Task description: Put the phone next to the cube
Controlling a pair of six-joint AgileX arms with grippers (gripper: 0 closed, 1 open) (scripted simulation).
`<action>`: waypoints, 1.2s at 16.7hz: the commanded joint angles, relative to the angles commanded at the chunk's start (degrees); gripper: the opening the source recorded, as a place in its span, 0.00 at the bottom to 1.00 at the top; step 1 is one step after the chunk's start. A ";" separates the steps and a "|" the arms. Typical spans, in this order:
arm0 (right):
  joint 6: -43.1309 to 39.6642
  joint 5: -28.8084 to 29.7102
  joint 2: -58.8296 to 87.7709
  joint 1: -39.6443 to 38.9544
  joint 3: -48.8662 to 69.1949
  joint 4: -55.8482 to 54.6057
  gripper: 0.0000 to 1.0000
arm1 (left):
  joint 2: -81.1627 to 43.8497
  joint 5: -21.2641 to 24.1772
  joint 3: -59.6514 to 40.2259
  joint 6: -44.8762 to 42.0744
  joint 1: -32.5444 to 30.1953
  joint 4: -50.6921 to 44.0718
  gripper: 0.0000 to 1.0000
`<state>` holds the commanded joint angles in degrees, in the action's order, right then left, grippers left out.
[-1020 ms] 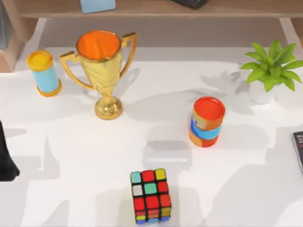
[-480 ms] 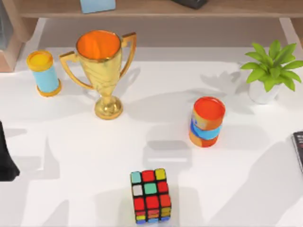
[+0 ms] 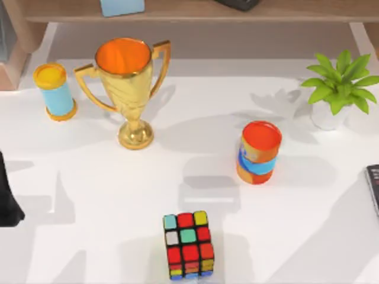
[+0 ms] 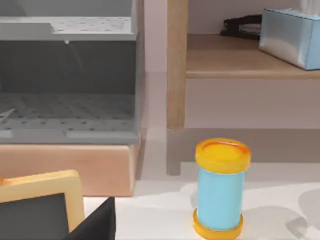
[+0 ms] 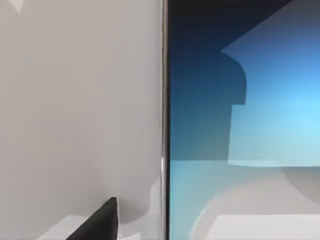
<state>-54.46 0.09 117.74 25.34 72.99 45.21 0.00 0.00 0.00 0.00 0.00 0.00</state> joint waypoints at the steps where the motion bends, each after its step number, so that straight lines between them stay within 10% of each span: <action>1: 0.00 0.00 0.10 0.00 -0.11 -0.16 1.00 | 0.00 0.00 0.00 0.00 0.00 0.00 1.00; 4: 0.00 0.00 0.10 0.00 -0.11 -0.16 1.00 | 0.00 0.00 0.00 0.00 0.00 0.00 1.00; 17: 0.00 0.00 0.10 0.00 -0.11 -0.16 0.02 | 0.00 0.00 0.00 0.00 0.00 0.00 1.00; 20: 0.00 0.00 0.10 0.00 -0.11 -0.16 0.00 | 0.00 0.00 0.00 0.00 0.00 0.00 1.00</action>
<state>-54.46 0.09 117.84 25.34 72.87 45.05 0.00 0.00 0.00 0.00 0.00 0.00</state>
